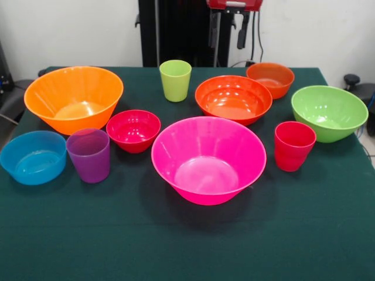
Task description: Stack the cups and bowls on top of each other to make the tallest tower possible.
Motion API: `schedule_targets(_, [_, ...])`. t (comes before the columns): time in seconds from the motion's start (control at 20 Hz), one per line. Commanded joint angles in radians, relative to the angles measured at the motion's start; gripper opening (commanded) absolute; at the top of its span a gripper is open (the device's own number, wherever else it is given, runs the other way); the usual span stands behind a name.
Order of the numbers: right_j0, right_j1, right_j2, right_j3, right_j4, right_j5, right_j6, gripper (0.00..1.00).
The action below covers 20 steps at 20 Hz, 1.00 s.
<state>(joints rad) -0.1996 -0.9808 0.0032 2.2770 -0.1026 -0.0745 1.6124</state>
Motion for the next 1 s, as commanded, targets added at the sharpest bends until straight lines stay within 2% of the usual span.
schedule_targets(0.05, [0.037, 0.011, -0.038, -0.077, 0.062, 0.443, 0.105, 1.0])
schedule_targets(0.15, [0.051, 0.017, -0.039, -0.041, 0.061, 0.402, 0.128, 1.0])
schedule_targets(0.25, [0.097, 0.033, -0.058, -0.039, 0.055, 0.397, 0.153, 1.0])
schedule_targets(0.6, [0.146, 0.116, -0.001, 0.059, 0.094, 0.251, 0.265, 1.0])
schedule_targets(0.8, [0.209, 0.157, -0.021, 0.063, 0.11, 0.186, 0.33, 1.0])
schedule_targets(1.0, [0.226, 0.228, -0.019, 0.053, 0.106, 0.108, 0.377, 1.0])
